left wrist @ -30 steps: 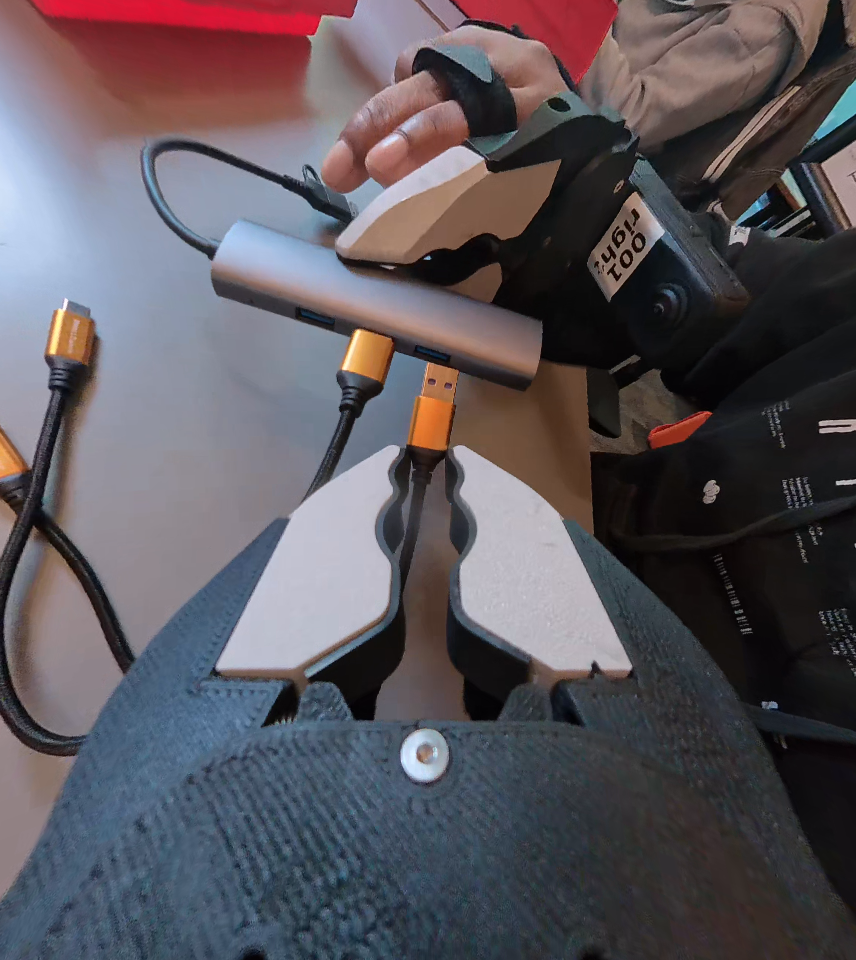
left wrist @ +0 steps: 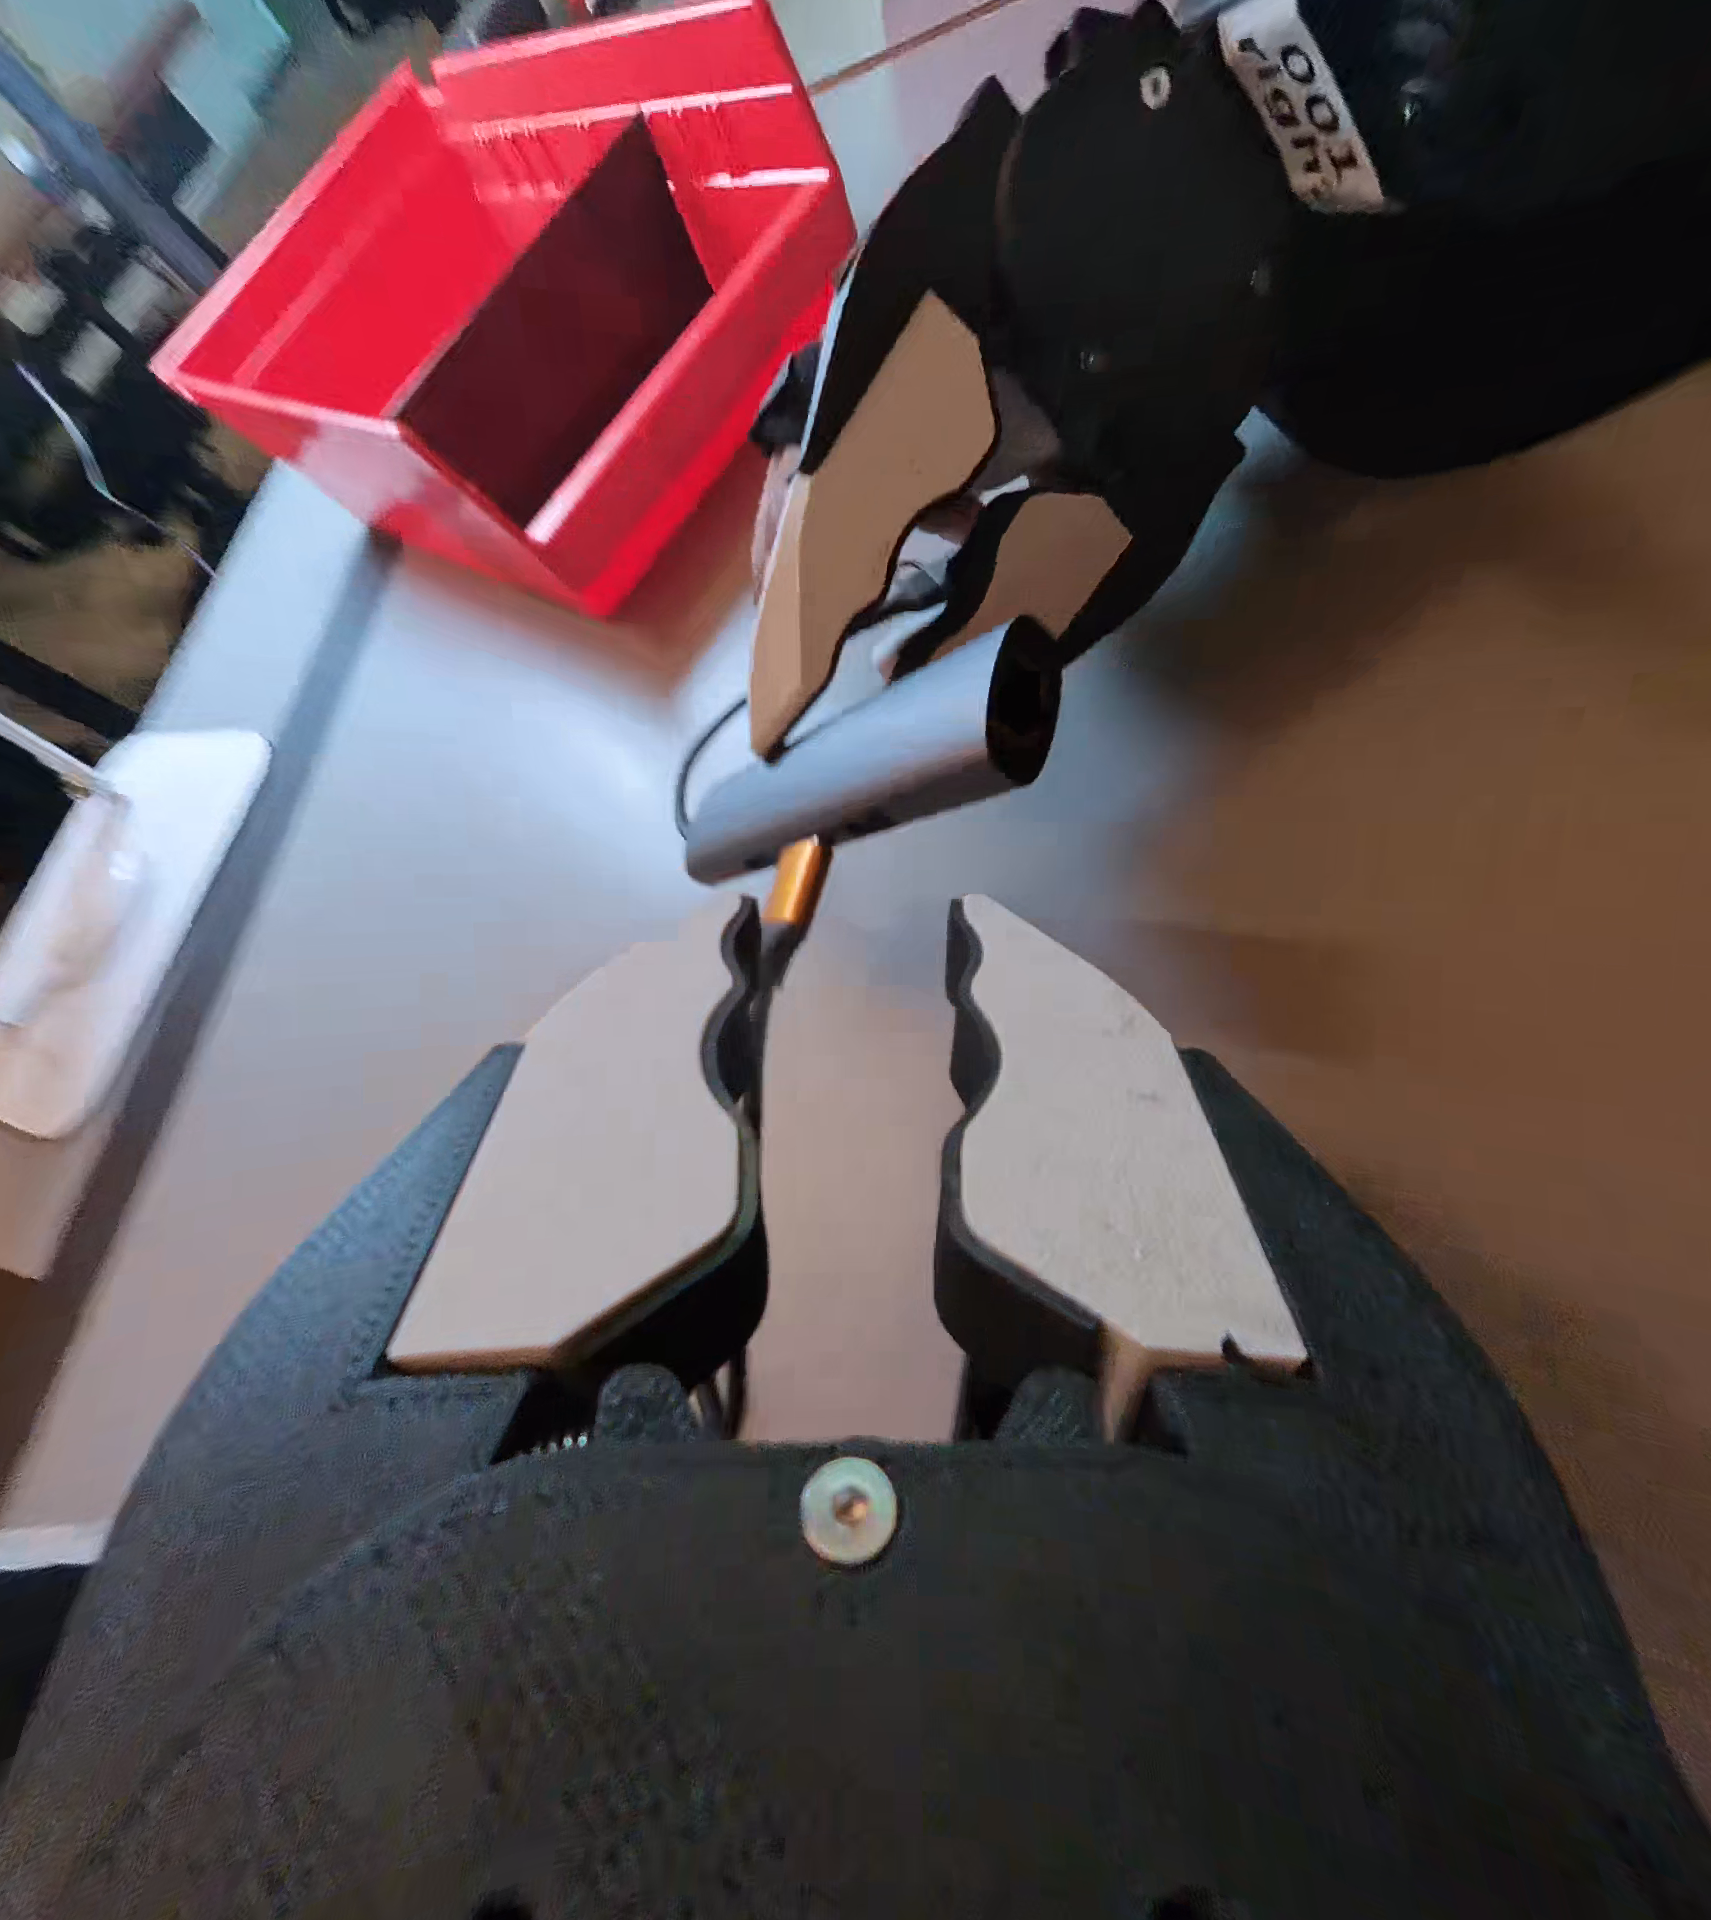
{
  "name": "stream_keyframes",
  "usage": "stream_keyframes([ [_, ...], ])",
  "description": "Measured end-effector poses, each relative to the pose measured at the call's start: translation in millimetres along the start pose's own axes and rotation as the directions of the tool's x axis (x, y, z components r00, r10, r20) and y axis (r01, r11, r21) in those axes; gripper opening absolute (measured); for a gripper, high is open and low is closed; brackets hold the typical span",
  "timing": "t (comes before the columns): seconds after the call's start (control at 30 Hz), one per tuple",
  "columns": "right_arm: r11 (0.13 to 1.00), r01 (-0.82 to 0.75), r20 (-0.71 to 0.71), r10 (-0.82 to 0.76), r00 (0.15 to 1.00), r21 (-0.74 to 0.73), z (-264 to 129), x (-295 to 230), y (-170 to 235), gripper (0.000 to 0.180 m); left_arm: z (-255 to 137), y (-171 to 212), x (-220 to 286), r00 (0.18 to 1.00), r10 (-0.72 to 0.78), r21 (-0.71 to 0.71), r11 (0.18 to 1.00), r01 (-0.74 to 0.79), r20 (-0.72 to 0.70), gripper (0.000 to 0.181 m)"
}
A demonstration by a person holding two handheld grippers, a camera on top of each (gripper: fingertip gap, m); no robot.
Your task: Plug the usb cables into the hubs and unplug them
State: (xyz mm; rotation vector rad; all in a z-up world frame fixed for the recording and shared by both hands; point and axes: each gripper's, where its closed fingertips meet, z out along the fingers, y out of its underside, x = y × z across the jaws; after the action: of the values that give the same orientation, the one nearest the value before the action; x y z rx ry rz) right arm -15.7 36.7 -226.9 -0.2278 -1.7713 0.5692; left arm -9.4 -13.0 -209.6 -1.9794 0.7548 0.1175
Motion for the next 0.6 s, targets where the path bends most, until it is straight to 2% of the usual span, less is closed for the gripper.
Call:
stream_keyframes([
  [0.07,0.999,-0.029,0.023,0.029,0.999,0.014,2,-4,-6,0.014,8,-3,4,0.994,0.101,-0.007,0.995,-0.100,0.044,0.035],
  [0.13,0.998,-0.058,0.060,0.058,0.997,-0.004,5,-10,-8,0.014,14,-7,10,0.984,0.168,0.013,0.986,-0.169,0.053,0.019],
  [0.27,0.991,-0.059,0.067,0.067,0.995,-0.124,11,-14,-1,0.016,21,-7,7,0.986,0.158,-0.012,0.988,-0.157,0.058,0.014],
  [0.37,0.979,-0.017,0.071,0.032,0.997,-0.203,14,-16,1,0.024,28,-9,8,0.984,0.169,-0.053,0.985,-0.166,0.061,0.014],
  [0.47,0.971,0.040,0.090,-0.019,0.996,-0.235,14,-20,1,0.026,35,-6,12,0.971,0.231,-0.125,0.967,-0.222,0.062,0.013],
  [0.6,0.971,0.076,0.108,-0.052,0.993,-0.228,12,-22,3,0.019,38,-5,15,0.967,0.248,-0.139,0.961,-0.238,0.061,0.014],
])
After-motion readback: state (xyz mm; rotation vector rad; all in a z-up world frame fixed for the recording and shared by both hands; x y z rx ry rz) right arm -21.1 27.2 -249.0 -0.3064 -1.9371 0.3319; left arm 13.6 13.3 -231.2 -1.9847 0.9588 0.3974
